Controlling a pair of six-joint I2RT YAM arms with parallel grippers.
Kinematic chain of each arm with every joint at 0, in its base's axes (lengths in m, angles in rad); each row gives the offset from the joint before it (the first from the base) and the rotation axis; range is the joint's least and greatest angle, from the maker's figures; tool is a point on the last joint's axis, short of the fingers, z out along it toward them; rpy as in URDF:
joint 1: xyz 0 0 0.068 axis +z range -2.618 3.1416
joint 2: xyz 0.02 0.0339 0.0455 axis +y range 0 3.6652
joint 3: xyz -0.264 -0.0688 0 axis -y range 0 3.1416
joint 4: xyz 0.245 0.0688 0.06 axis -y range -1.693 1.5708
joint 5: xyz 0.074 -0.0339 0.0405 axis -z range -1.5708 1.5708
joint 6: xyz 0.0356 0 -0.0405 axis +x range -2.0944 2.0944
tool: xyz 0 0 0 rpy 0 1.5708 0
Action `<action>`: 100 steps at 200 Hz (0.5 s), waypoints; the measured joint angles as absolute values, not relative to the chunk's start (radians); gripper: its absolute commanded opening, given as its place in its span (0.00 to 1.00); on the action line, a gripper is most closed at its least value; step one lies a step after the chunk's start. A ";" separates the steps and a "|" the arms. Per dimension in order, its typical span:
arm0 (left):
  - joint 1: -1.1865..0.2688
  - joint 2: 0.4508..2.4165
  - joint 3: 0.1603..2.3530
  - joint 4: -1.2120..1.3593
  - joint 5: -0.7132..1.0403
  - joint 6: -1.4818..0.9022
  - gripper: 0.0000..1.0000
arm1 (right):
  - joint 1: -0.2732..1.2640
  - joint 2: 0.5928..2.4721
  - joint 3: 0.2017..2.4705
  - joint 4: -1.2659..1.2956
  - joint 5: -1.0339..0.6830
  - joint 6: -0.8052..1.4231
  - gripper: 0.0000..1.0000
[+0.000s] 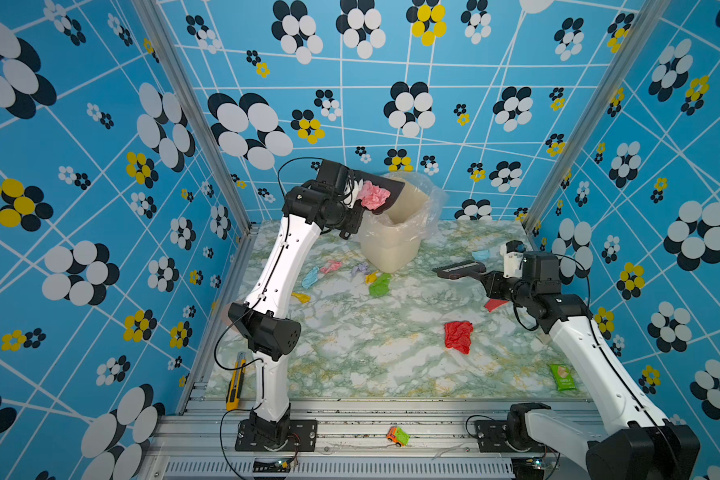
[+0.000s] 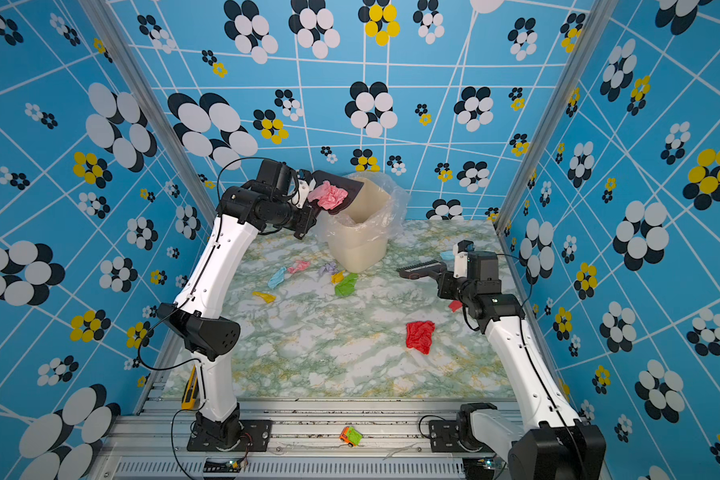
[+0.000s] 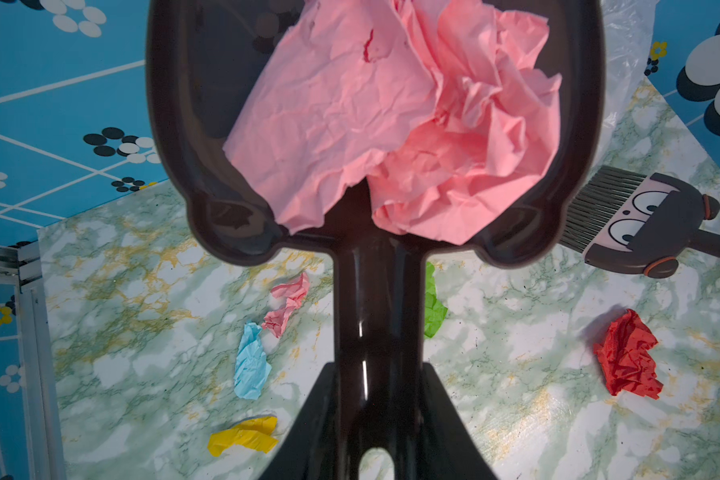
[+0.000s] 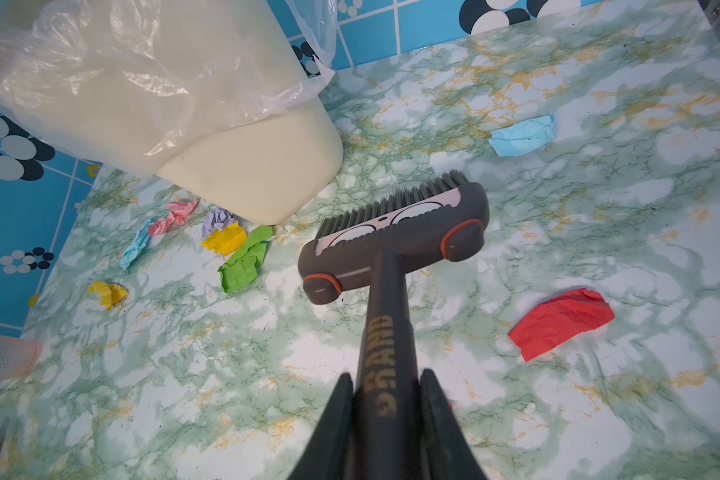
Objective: Sweep away the paper scraps from the table
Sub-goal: 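Carry the dustpan with the left gripper up over the cream bin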
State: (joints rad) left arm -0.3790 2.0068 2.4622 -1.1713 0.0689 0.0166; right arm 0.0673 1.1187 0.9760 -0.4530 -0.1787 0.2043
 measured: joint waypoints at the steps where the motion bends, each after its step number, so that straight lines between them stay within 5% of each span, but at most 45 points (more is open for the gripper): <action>1: -0.379 2.007 2.462 -1.171 0.068 0.017 0.00 | 0.067 1.119 0.975 -0.453 -0.179 0.205 0.00; 100: -0.379 2.046 2.518 -1.105 -0.136 0.163 0.00 | 0.067 1.119 0.937 -0.404 -0.201 0.243 0.00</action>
